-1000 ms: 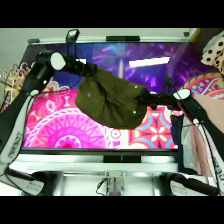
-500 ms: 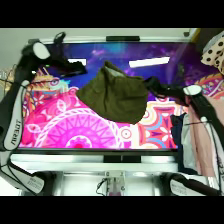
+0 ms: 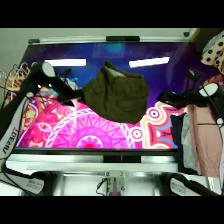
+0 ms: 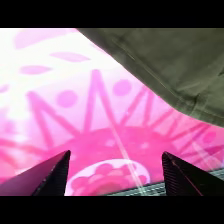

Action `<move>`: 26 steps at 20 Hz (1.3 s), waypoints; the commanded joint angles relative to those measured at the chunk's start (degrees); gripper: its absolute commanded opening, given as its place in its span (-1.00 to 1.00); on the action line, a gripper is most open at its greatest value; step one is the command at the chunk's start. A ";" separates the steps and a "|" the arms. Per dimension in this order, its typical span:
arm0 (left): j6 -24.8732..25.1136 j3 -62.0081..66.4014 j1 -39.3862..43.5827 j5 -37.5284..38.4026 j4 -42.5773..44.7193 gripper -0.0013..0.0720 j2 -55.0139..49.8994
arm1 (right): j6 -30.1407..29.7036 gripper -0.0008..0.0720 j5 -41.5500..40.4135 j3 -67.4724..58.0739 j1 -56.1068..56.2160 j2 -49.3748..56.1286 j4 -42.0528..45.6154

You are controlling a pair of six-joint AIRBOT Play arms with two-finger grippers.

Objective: Fold the shirts.

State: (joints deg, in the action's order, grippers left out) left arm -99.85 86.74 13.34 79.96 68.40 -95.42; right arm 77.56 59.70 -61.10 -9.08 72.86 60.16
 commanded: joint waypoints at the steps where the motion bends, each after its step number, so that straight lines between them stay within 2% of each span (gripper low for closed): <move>1: -1.42 -13.90 4.87 -17.35 -11.10 0.91 1.25 | -0.28 0.88 2.93 -0.07 1.33 -0.04 1.14; 4: -1.40 -18.40 5.70 -26.51 -17.53 0.91 1.18 | -0.24 0.88 2.91 -0.07 3.06 -0.07 1.18; 9: -1.38 -18.64 7.06 -38.27 -17.51 0.85 0.83 | -0.02 0.88 2.93 -0.09 3.19 -0.04 -0.15; 11: -1.40 -18.64 7.15 -40.44 -17.70 0.84 0.20 | 0.66 0.88 2.93 -0.09 3.19 -0.04 -0.57; 12: -1.40 -18.64 7.02 -41.07 -17.68 0.66 0.13 | 0.76 0.88 2.91 -0.09 3.19 -0.07 -0.74; 13: -1.40 -18.62 6.64 -41.72 -17.70 0.14 0.20 | 0.92 0.88 2.91 -0.09 3.19 -0.04 -0.76; 14: -1.38 -18.47 6.12 -41.90 -17.68 -0.20 0.28 | 1.09 0.88 2.91 -0.09 3.19 -0.04 -0.76; 15: -1.40 -18.29 5.49 -41.86 -17.73 -0.30 0.31 | 1.27 0.88 2.89 -0.09 3.19 -0.04 -0.76; 16: -1.38 -18.10 4.76 -41.51 -17.70 -0.60 0.31 | 1.27 0.88 2.80 -0.09 3.19 -0.04 -0.76; 17: -1.36 -18.03 4.00 -41.16 -17.70 -0.71 0.31 | 1.29 0.88 2.69 -0.07 3.19 -0.04 -0.76; 18: -0.79 -18.03 3.13 -40.24 -17.70 -0.71 0.31 | 1.31 0.88 2.60 -0.07 3.19 -0.04 -0.76; 20: 4.28 -17.99 1.42 -36.57 -17.70 -0.72 0.50 | 1.31 0.88 2.54 -0.07 3.23 -0.04 -0.76; 22: 7.28 -17.99 0.24 -31.58 -17.68 -0.72 0.68 | 1.31 0.88 2.49 -0.07 3.23 -0.04 -0.72; 23: 8.15 -17.99 0.20 -28.22 -17.88 -0.62 0.68 | 1.31 0.88 2.47 -0.07 3.23 0.09 -0.76; 24: 9.53 -17.99 0.22 -24.87 -17.88 0.25 0.68 | 1.31 0.88 2.62 -0.07 3.23 0.31 -0.79; 25: 10.47 -17.99 0.24 -22.16 -17.81 0.96 0.66 | 1.29 0.88 2.86 -0.07 3.23 0.50 -1.05; 26: 10.84 -17.99 -0.02 -20.96 -17.07 0.97 0.68 | 1.29 0.88 3.02 -0.07 3.23 0.72 -1.18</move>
State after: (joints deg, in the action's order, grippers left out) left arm -92.51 68.69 14.09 51.42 50.68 -94.80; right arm 78.83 62.30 -61.12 -5.87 73.19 59.29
